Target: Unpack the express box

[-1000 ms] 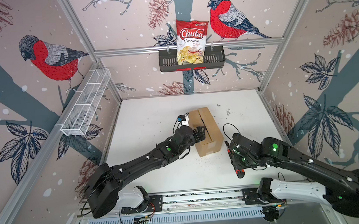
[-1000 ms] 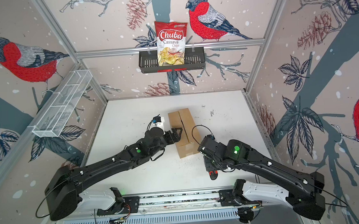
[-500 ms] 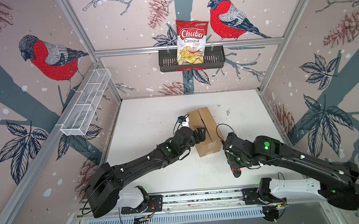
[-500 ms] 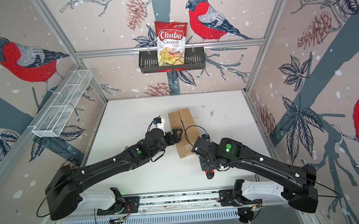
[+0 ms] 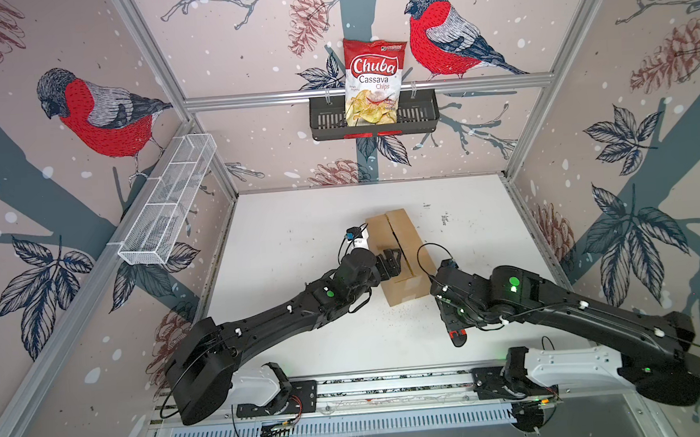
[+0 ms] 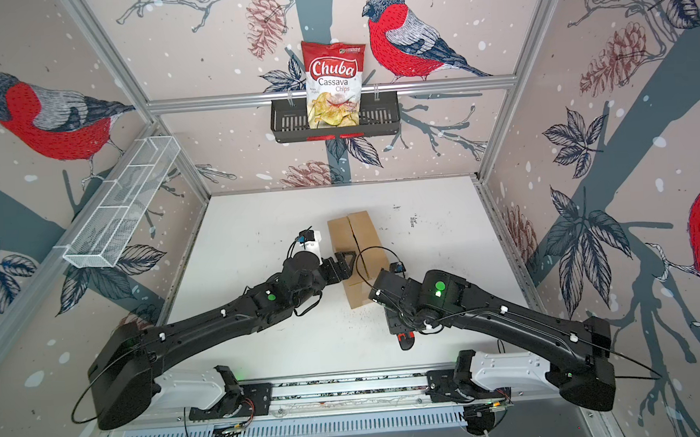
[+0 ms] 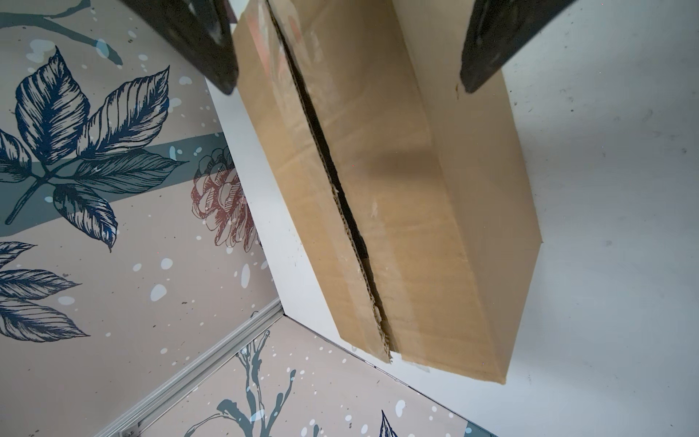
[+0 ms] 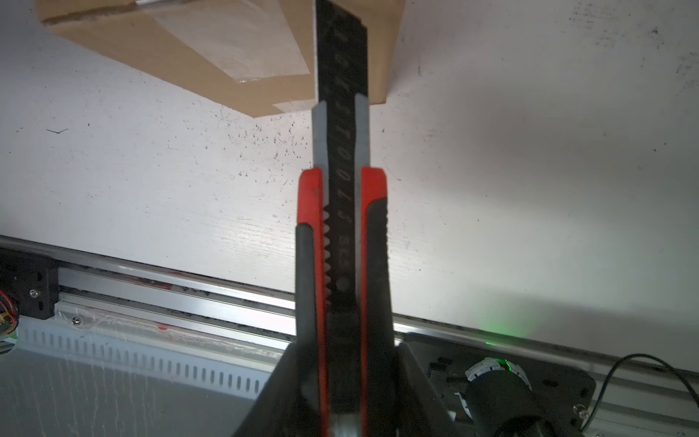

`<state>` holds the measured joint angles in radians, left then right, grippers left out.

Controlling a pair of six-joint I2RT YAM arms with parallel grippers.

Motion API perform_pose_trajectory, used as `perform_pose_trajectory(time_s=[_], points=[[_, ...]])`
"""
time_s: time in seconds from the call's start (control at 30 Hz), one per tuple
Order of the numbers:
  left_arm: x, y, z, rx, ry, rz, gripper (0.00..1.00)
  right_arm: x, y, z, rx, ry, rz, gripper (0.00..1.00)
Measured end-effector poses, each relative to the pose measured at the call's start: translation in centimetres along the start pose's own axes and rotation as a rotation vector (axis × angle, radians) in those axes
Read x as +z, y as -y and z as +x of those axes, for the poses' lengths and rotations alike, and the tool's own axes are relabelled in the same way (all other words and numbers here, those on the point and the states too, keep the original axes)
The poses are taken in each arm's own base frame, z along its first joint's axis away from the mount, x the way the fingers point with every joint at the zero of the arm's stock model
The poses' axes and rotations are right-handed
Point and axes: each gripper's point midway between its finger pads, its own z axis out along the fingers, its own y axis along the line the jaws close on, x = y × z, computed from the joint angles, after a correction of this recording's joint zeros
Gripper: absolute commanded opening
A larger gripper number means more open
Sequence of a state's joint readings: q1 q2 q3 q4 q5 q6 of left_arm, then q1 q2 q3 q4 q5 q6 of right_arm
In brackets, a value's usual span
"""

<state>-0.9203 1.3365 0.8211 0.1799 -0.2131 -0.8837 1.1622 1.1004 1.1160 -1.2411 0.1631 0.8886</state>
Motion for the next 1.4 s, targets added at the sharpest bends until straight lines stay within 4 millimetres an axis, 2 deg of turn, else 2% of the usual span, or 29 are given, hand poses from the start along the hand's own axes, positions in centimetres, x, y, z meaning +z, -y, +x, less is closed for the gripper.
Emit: perform_pose_trajectory(time_s=[1.4], points=[[0.31, 0.22, 0.69, 0.002, -0.012, 0.009, 0.91, 0.41, -0.72, 0.2, -0.011, -0.007, -0.02, 0.1]])
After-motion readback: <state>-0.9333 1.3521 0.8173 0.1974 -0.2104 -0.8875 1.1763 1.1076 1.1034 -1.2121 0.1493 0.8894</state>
